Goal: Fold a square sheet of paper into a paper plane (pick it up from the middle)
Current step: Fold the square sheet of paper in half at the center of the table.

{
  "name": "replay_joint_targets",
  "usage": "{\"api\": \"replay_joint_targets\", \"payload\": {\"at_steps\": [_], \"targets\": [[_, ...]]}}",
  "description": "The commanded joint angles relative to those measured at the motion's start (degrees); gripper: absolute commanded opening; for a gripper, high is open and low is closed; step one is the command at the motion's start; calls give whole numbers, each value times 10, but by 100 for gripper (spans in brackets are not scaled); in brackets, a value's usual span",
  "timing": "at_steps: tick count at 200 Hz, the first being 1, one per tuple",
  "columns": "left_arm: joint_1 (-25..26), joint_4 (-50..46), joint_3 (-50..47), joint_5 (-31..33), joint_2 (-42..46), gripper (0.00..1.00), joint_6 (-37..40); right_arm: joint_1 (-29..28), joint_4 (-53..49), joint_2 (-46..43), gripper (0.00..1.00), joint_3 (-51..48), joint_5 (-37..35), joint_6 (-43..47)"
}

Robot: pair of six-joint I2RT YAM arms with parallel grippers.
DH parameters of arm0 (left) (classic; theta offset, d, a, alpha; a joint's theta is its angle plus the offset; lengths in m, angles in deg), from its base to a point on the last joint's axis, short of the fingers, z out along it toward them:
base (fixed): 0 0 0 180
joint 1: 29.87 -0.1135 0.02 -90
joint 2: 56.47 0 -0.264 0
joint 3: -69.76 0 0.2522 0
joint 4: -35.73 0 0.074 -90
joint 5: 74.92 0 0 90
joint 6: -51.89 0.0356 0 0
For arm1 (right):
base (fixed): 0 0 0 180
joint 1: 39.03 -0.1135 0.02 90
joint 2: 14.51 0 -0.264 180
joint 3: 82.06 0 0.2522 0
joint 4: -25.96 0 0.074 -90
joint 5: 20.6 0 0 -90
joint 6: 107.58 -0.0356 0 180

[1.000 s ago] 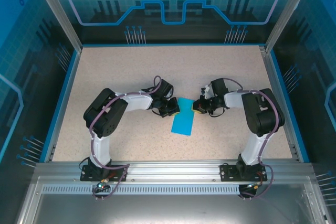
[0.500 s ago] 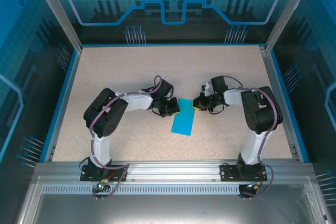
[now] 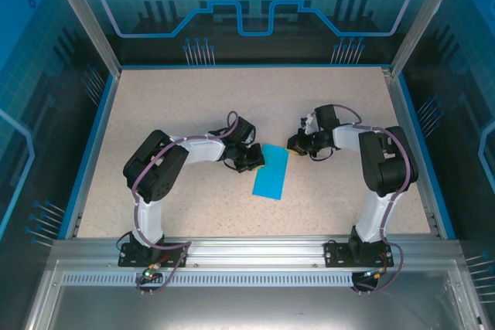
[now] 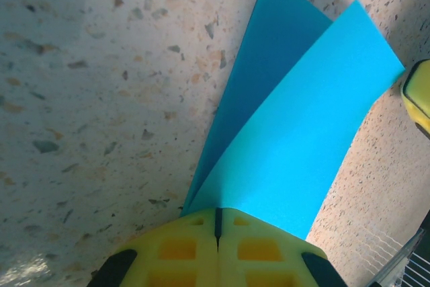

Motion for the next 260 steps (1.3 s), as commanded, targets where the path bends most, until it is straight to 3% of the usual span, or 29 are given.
{"api": "replay_joint_targets", "payload": {"at_steps": [1, 52, 95, 195, 225, 260], "targets": [[7, -54, -12, 24, -38, 0, 5, 7, -7, 29, 1, 0, 6, 3], [6, -56, -14, 25, -36, 0, 7, 7, -35, 39, 1, 9, -23, 12], [7, -56, -13, 25, -37, 0, 6, 10, -36, 5, 2, 36, 21, 11], [9, -45, -10, 5, -28, 0, 4, 10, -23, 65, 2, 19, -10, 7], [10, -43, -10, 1, -14, 0, -1, 12, -74, 33, 3, 53, -16, 24], [11, -35, -11, -4, 28, 0, -7, 11, -104, -47, 11, 54, -11, 37]]}}
